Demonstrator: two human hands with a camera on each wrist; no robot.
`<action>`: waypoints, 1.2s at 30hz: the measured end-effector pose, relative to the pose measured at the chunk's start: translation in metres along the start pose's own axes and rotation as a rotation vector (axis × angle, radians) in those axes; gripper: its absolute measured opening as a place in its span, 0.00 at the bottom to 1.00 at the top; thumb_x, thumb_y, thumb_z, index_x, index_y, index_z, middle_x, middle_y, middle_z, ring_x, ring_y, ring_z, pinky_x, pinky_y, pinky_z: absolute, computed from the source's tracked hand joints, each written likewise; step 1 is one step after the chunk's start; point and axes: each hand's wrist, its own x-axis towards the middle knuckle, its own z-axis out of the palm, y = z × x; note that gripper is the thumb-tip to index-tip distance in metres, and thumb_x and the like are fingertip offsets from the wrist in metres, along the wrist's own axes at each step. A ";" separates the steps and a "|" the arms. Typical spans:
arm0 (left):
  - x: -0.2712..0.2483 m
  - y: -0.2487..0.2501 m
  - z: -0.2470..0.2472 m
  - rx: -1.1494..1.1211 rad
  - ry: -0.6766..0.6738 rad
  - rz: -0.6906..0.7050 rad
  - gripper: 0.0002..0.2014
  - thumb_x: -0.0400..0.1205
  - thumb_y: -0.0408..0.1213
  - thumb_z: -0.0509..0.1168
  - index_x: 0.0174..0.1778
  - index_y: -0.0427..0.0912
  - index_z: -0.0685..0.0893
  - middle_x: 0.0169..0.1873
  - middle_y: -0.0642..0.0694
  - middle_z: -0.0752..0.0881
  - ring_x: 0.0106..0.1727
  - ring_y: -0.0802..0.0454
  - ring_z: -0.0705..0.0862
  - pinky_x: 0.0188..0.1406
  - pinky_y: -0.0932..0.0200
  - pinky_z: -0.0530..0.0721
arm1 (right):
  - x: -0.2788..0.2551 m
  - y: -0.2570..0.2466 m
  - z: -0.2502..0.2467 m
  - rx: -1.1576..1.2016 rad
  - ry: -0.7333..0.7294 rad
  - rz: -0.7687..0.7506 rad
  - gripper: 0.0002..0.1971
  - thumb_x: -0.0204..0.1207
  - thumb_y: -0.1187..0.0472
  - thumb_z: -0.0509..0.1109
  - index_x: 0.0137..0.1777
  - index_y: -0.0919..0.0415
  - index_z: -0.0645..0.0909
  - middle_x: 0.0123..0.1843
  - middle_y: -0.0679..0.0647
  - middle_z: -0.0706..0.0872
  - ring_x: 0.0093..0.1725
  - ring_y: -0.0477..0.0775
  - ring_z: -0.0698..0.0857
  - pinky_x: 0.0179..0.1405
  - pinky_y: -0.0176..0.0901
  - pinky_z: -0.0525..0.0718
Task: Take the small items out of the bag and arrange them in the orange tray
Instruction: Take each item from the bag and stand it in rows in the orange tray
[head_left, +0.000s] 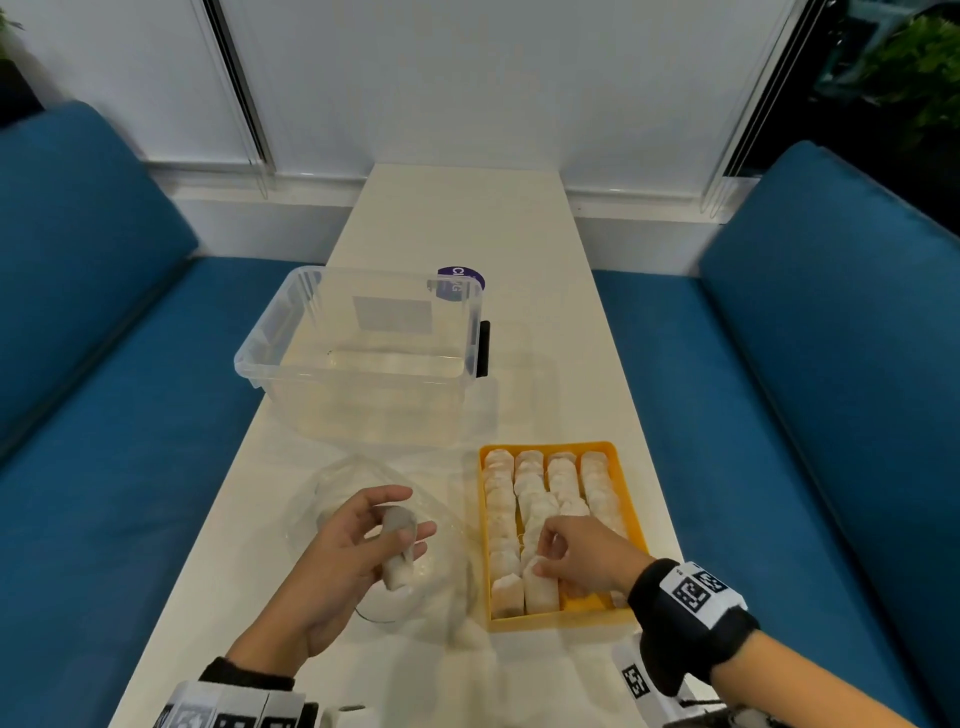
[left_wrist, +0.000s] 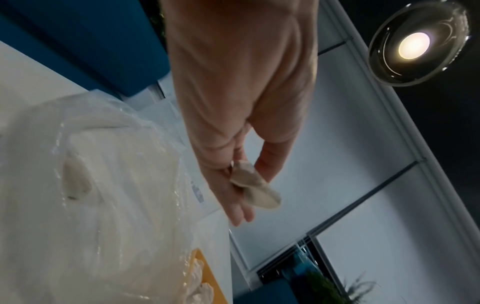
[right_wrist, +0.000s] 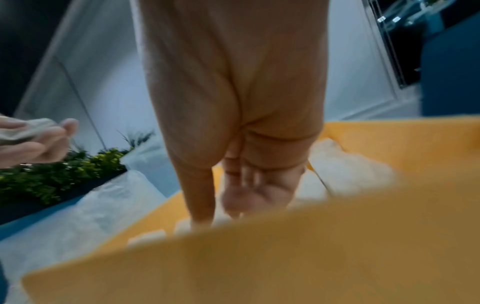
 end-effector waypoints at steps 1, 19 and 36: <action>0.000 0.002 0.003 -0.012 -0.003 0.000 0.15 0.78 0.20 0.63 0.59 0.35 0.79 0.53 0.33 0.79 0.53 0.44 0.90 0.47 0.61 0.89 | -0.002 -0.004 -0.002 -0.067 0.067 -0.024 0.12 0.77 0.53 0.69 0.58 0.53 0.76 0.51 0.50 0.82 0.44 0.46 0.81 0.45 0.34 0.81; 0.005 0.007 0.025 0.226 -0.121 -0.106 0.16 0.84 0.48 0.56 0.56 0.40 0.80 0.52 0.46 0.88 0.54 0.51 0.87 0.58 0.52 0.85 | -0.047 -0.088 -0.003 0.218 0.395 -0.704 0.04 0.76 0.52 0.69 0.45 0.50 0.82 0.40 0.38 0.84 0.44 0.37 0.80 0.44 0.26 0.76; 0.018 -0.002 0.040 0.719 -0.191 0.172 0.03 0.76 0.44 0.71 0.43 0.50 0.87 0.40 0.53 0.89 0.41 0.59 0.85 0.47 0.60 0.83 | -0.048 -0.058 -0.032 0.511 0.265 -0.439 0.02 0.76 0.61 0.72 0.44 0.53 0.85 0.40 0.47 0.84 0.40 0.40 0.79 0.42 0.29 0.78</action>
